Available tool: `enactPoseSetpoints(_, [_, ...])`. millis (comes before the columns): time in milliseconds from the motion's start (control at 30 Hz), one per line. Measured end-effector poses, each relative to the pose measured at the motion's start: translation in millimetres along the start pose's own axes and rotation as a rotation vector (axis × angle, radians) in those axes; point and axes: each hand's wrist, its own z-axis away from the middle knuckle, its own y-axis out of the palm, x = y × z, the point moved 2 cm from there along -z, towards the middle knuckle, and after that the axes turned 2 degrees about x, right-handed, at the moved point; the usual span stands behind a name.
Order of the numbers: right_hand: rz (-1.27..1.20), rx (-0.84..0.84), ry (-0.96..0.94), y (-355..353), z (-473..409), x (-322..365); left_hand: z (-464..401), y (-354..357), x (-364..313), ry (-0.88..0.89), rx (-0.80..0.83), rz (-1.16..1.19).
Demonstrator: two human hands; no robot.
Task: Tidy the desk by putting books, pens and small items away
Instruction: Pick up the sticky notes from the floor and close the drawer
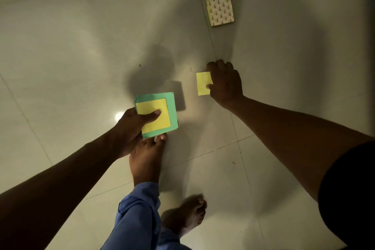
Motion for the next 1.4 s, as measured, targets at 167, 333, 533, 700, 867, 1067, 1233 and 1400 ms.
enactPoseSetpoints(167, [-0.054, 0.021, 0.03, -7, -3, -5, 3, -2, 11, 0.015, -0.008, 0.009])
enactPoseSetpoints(333, [-0.219, 0.129, 0.028, -18, 11, -2, 13, -1, 9, 0.03, -0.004, 0.032])
enactPoseSetpoints(533, [-0.534, 0.185, -0.031, -53, 37, 7, 24, -1, 3, 0.03, 0.032, 0.062])
enactPoseSetpoints(700, [-0.779, 0.099, -0.015, -98, 50, 18, 27, -5, 11, -0.02, 0.011, 0.34])
enactPoseSetpoints(867, [-0.956, 0.203, -0.095, -118, 65, 52, 9, -28, 56, -0.042, -0.013, 0.17])
enactPoseSetpoints(1067, [-0.952, 0.207, -0.086, -93, 71, 101, 43, 6, -9, 0.046, 0.119, 0.212])
enactPoseSetpoints(1233, [-0.852, 0.113, -0.002, -85, 69, 117, 31, 4, 6, 0.112, 0.115, 0.193])
enactPoseSetpoints(1400, [-0.811, 0.105, -0.013, -78, 59, 117, 12, -1, 4, 0.127, 0.119, 0.182])
